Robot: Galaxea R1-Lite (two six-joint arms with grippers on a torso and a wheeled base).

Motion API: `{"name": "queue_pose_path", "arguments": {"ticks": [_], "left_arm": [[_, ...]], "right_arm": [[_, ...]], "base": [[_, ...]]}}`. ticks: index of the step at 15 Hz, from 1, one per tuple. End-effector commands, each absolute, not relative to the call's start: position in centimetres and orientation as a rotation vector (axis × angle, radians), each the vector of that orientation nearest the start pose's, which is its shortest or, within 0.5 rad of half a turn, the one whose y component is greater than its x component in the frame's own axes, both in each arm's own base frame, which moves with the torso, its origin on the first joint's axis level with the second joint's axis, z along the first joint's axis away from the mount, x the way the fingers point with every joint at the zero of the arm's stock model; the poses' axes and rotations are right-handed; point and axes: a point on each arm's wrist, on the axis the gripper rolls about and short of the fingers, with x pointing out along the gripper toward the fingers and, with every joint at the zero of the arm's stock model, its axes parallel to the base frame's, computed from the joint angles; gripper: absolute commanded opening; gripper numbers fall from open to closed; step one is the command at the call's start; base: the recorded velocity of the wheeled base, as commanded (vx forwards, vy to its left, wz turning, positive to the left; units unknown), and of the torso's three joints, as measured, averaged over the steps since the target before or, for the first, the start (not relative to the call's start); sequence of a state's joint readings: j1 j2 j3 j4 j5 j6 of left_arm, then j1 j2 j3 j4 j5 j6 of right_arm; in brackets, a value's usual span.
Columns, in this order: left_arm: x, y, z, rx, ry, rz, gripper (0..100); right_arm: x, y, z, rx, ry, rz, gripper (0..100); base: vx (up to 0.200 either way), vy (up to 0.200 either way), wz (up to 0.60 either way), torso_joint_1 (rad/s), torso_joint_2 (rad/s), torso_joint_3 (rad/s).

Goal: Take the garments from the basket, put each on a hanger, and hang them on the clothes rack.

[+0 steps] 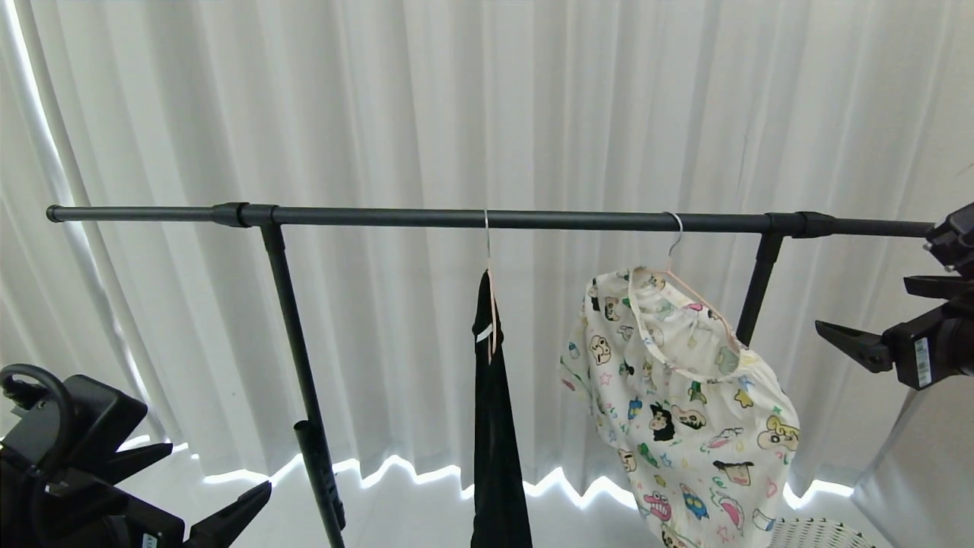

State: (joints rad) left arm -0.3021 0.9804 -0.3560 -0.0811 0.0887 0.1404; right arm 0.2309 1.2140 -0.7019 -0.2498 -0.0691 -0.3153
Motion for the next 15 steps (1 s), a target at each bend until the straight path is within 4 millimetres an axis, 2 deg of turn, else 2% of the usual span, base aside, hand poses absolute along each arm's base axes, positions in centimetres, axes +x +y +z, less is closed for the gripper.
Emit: {"name": "queue_pose_path", "arguments": {"ticks": [1, 6, 10, 13, 15], "left_arm": [[10.2, -3.0, 15.5, 0.243, 0.519, -0.246, 100], [10.0, -2.9, 15.5, 0.24, 0.515, -0.243, 100], [8.7, -2.3, 14.9, 0.242, 0.493, -0.206, 100], [7.1, -1.6, 14.1, 0.255, 0.464, -0.103, 100], [4.8, -0.6, 12.6, 0.252, 0.416, 0.001, 100]], "right_arm": [[17.8, 3.8, 23.3, -0.352, 0.241, 0.187, 100], [17.9, 2.6, 23.0, -0.342, 0.26, 0.125, 100], [17.2, 1.1, 22.2, -0.33, 0.289, 0.045, 100], [15.3, -0.2, 21.1, -0.322, 0.311, -0.026, 100], [12.6, -1.1, 19.5, -0.31, 0.328, -0.1, 100]], "base": [[-0.2, 0.0, 0.0, 0.007, 0.0, 0.007], [-0.2, 0.0, 0.0, 0.002, 0.0, 0.003], [-0.2, 0.0, 0.0, -0.001, 0.0, 0.004], [0.0, 0.0, 0.0, 0.0, 0.0, 0.0], [0.0, 0.0, 0.0, 0.0, 0.0, 0.0]]}}
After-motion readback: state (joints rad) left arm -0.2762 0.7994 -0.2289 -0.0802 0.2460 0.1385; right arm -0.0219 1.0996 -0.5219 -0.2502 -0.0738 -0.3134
